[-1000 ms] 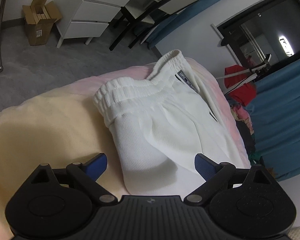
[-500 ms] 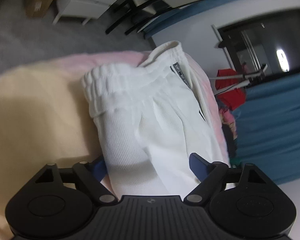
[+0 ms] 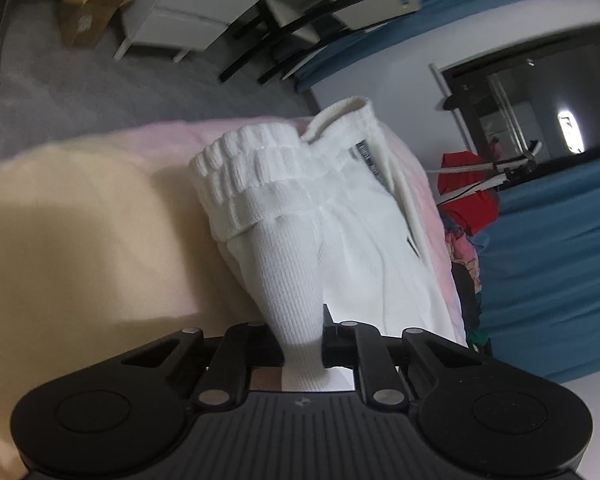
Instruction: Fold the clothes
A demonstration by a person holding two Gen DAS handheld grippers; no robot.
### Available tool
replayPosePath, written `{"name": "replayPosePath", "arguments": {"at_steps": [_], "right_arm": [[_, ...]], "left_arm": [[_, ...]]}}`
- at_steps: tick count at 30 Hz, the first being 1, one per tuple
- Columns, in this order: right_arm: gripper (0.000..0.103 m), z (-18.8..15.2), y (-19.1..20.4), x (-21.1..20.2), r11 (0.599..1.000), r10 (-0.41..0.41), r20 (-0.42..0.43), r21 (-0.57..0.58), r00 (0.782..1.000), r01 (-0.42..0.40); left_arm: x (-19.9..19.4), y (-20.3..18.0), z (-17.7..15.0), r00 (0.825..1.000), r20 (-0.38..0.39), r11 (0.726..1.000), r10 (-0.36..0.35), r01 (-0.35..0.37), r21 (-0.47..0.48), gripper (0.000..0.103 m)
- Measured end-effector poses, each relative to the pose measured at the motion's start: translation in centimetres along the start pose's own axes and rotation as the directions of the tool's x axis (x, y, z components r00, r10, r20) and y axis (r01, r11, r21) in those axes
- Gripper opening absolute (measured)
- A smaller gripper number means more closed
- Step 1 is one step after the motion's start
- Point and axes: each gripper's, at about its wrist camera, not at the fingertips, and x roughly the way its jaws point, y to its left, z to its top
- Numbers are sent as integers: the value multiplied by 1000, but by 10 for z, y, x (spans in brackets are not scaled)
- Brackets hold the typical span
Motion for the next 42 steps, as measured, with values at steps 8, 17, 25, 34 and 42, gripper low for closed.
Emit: {"name": "replayPosePath", "arguments": {"at_steps": [8, 17, 25, 34, 42], "right_arm": [[7, 17, 38, -28, 998, 32, -4, -44, 999, -33], [7, 46, 142, 19, 976, 54, -31, -211, 998, -59], [7, 32, 213, 161, 955, -16, -45, -297, 999, 1], [7, -31, 226, 321, 893, -143, -49, -438, 989, 107], [11, -42, 206, 314, 906, -107, -46, -417, 993, 78]], "left_arm": [[-22, -59, 26, 993, 108, 995, -45, 35, 91, 12], [1, -172, 83, 985, 171, 985, 11, -40, 170, 12], [123, -239, 128, 978, 202, 966, 41, -91, 243, 12], [294, -245, 162, 980, 126, 940, 155, -186, 287, 13], [323, -231, 169, 978, 69, 919, 198, -210, 333, 19]]}}
